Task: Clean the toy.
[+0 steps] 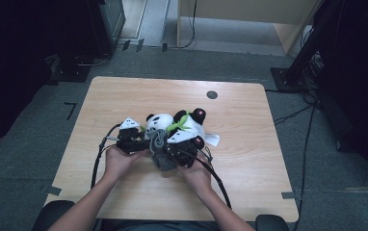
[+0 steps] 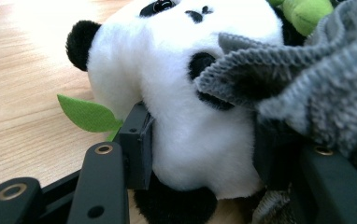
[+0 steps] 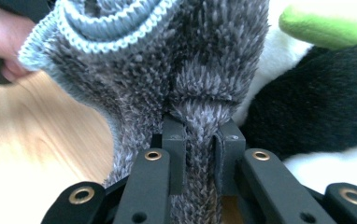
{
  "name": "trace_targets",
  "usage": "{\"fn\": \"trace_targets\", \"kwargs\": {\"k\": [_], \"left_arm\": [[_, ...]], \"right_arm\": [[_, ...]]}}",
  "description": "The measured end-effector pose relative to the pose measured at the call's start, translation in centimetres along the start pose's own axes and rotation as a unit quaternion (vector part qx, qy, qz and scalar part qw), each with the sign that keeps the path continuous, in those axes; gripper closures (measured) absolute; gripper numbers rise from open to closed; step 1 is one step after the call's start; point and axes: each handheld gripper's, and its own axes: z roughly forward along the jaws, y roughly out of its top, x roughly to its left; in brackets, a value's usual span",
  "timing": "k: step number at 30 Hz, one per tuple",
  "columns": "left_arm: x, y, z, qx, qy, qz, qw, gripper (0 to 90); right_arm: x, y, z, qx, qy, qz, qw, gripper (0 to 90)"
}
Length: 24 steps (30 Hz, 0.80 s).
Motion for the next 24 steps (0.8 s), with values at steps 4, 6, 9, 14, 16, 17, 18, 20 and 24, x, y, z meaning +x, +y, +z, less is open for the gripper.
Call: {"fn": "trace_targets", "kwargs": {"k": [4, 6, 9, 14, 16, 17, 18, 20, 24], "left_arm": [[0.0, 0.0, 0.0, 0.002, 0.001, 0.004, 1.0000, 48.3], [0.0, 0.0, 0.0, 0.003, 0.002, 0.007, 1.0000, 48.4], [0.0, 0.0, 0.0, 0.003, 0.001, 0.008, 1.0000, 48.5], [0.0, 0.1, 0.0, 0.005, 0.001, 0.011, 0.9999, 48.8], [0.0, 0.1, 0.1, 0.005, 0.001, 0.011, 0.9999, 48.9], [0.0, 0.1, 0.1, 0.006, 0.001, 0.011, 0.9999, 48.9], [0.0, 0.1, 0.1, 0.006, 0.001, 0.011, 0.9999, 49.0], [0.0, 0.1, 0.0, 0.007, 0.000, 0.012, 0.9999, 49.0], [0.1, 0.1, 0.1, 0.008, -0.001, 0.012, 0.9999, 49.1]], "right_arm": [[-0.4, -0.1, -0.3, 0.012, -0.019, -0.014, 0.9996, 79.4], [-0.8, -0.3, -0.7, 0.013, -0.020, -0.014, 0.9996, 79.8], [-1.0, -0.4, -1.1, 0.018, -0.029, -0.022, 0.9992, 80.1], [-0.9, -0.2, -2.1, 0.029, -0.051, -0.038, 0.9975, 80.3], [-1.0, -0.2, -2.7, 0.031, -0.059, -0.043, 0.9968, 80.5], [-1.1, -0.2, -3.0, 0.032, -0.063, -0.045, 0.9965, 80.5], [-1.1, -0.2, -3.3, 0.034, -0.068, -0.044, 0.9962, 80.4], [-1.3, -0.3, -4.0, 0.034, -0.076, -0.044, 0.9955, 80.4], [-2.1, -0.5, -5.3, 0.027, -0.079, -0.026, 0.9961, 80.4]]}}
